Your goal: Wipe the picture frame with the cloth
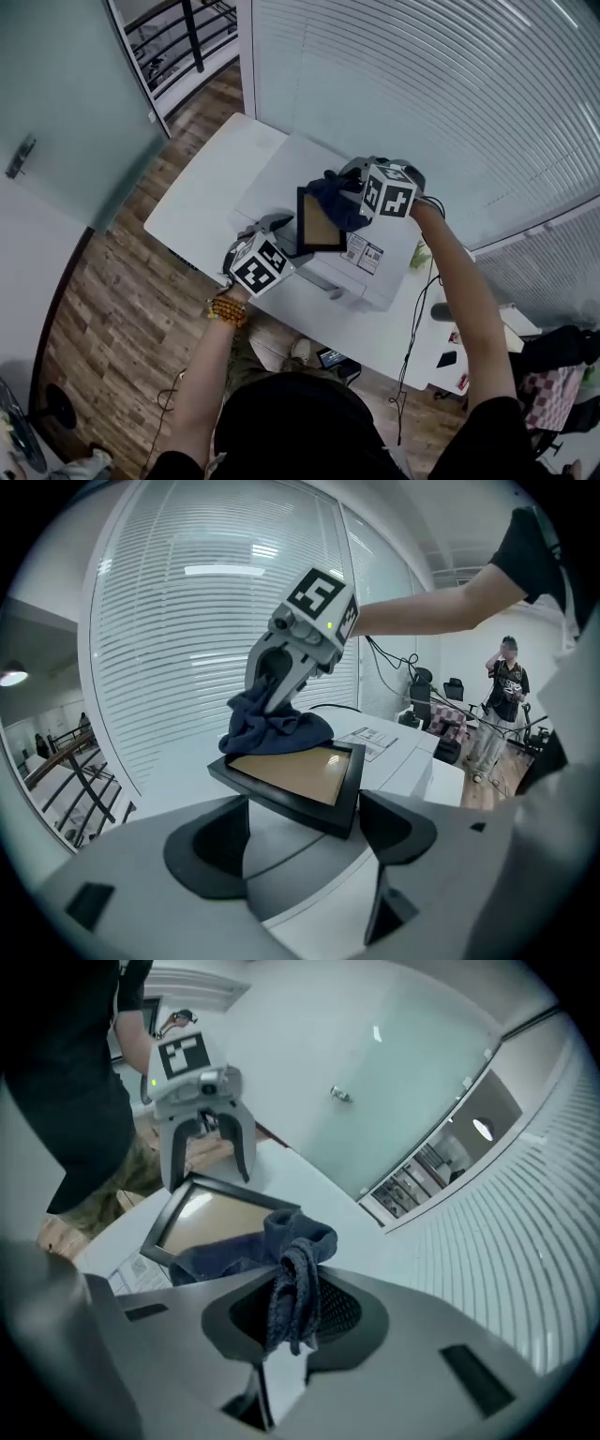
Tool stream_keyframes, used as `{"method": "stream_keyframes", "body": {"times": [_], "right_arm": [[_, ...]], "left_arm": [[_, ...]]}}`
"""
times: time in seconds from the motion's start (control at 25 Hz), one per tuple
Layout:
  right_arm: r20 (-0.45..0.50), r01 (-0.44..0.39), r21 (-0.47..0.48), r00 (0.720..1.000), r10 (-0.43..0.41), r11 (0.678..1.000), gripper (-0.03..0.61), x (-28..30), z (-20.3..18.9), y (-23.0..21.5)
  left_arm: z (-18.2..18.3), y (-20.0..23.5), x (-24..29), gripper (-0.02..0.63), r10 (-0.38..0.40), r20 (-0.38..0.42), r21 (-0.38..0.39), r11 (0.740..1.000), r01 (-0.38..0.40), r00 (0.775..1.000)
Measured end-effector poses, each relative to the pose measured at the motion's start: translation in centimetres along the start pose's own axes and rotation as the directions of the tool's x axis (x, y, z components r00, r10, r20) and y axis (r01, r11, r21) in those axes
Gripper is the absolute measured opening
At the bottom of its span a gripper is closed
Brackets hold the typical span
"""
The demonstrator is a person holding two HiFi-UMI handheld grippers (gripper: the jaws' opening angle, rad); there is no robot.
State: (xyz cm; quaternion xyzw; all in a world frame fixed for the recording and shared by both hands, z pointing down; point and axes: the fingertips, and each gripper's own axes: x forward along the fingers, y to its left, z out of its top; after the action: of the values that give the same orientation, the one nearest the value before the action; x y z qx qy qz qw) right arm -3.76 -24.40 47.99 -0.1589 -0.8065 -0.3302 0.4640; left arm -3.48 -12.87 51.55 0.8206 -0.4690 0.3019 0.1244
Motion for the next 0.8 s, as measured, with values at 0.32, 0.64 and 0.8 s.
{"method": "stream_keyframes", "body": {"times": [0.32,0.64,0.8], "right_arm": [[-0.016,0.024,0.064,1.000,-0.023,0.998,0.038,2.1,-0.4,1.7],[0.056,-0.012,0.060,0.998,0.008,0.998,0.037,1.8,0.9,4.9],[0.111,-0.018,0.093,0.994,0.008,0.996,0.035,1.7,2.1,6.5]], "left_arm": [[-0.1,0.1,0.0,0.364,-0.008,-0.015,-0.009,1.000,0.008,1.000],[-0.1,0.1,0.4,0.364,-0.010,-0.014,-0.009,1.000,0.010,1.000],[-0.4,0.1,0.4,0.364,-0.019,-0.028,-0.018,1.000,0.019,0.999]]}}
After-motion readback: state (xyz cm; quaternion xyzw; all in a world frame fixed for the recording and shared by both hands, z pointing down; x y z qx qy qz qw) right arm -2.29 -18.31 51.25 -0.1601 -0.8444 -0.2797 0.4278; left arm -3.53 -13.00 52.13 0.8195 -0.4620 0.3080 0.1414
